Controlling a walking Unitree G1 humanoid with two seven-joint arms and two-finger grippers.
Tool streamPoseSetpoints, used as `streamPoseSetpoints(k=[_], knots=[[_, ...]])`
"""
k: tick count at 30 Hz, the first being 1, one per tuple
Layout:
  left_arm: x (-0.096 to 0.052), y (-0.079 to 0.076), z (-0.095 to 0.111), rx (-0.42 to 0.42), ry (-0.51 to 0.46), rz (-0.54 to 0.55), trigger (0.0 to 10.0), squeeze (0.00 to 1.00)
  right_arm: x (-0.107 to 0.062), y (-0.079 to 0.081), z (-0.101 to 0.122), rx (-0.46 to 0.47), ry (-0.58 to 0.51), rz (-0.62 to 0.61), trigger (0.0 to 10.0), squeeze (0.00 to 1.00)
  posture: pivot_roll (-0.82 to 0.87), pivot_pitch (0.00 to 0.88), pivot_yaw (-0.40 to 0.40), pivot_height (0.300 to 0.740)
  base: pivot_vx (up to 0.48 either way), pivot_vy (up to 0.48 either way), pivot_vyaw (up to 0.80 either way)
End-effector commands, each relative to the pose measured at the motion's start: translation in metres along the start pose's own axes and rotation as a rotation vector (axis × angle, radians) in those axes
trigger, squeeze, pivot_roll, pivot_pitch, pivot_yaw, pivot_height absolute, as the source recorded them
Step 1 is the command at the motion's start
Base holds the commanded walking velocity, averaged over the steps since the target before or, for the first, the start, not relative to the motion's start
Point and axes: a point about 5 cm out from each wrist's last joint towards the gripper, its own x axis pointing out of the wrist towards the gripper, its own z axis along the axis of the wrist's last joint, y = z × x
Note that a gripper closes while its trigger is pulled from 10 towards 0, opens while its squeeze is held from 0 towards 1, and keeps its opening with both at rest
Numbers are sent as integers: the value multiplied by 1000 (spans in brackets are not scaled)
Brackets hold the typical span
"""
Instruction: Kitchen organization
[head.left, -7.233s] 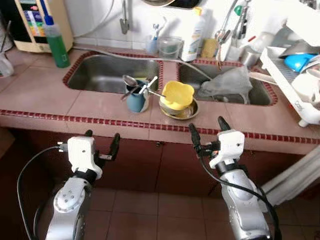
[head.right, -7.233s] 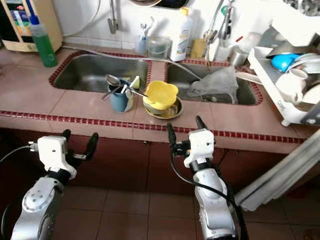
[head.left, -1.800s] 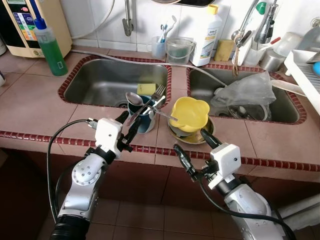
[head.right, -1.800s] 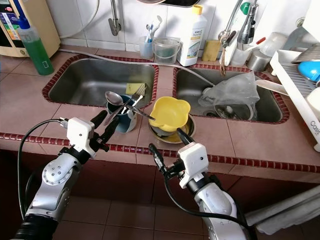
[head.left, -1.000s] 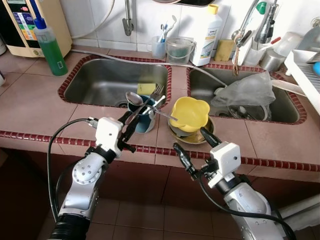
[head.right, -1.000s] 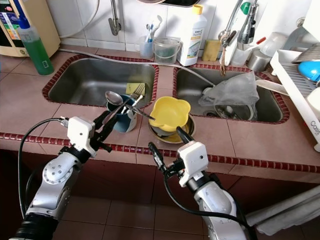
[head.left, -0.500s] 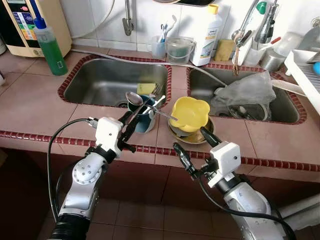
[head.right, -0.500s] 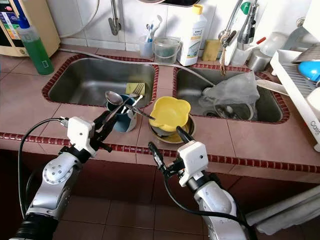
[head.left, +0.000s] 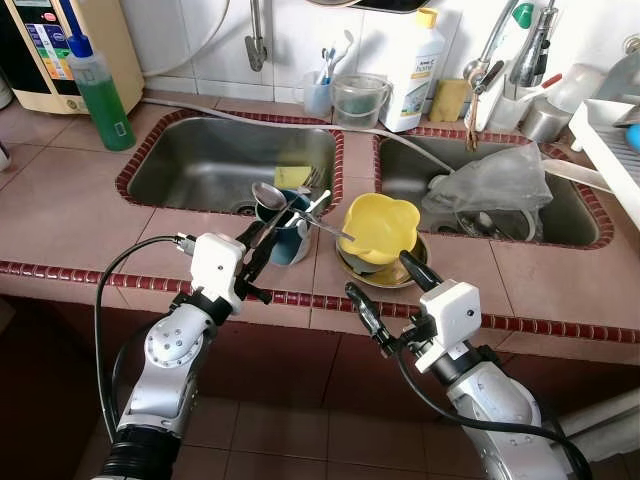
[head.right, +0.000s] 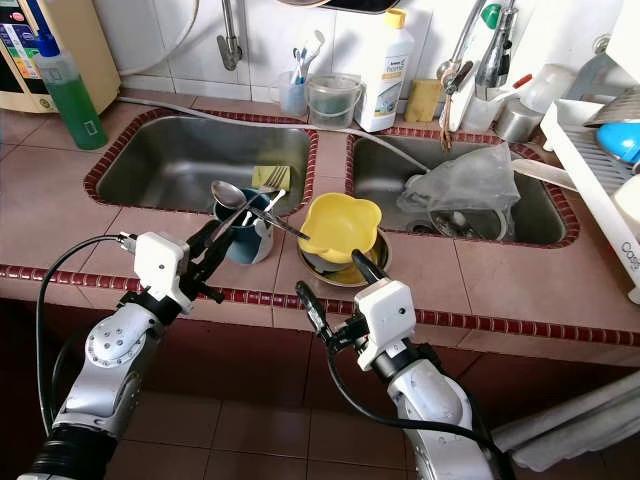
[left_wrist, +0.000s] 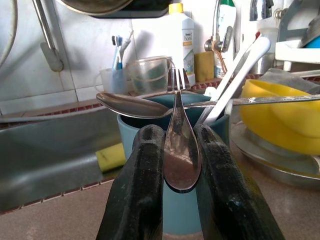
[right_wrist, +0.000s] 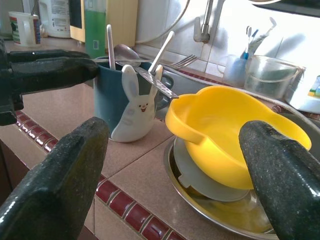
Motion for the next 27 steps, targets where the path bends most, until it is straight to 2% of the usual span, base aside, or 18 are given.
streamPoseSetpoints(k=[1, 18, 27], knots=[[4, 3, 8, 9, -36, 2, 0, 0, 1, -2, -1, -4, 5, -4, 10000, 0, -85, 69, -25, 740, 0, 0, 0], [6, 9, 13, -4, -58, 23, 0, 0, 1, -3, -1, -5, 6, 2, 10000, 0, -84, 71, -32, 740, 0, 0, 0], [4, 28, 19, 17, -69, 76, 0, 0, 3, -5, 2, -5, -7, -8, 10000, 0, -75, 65, -37, 740, 0, 0, 0]])
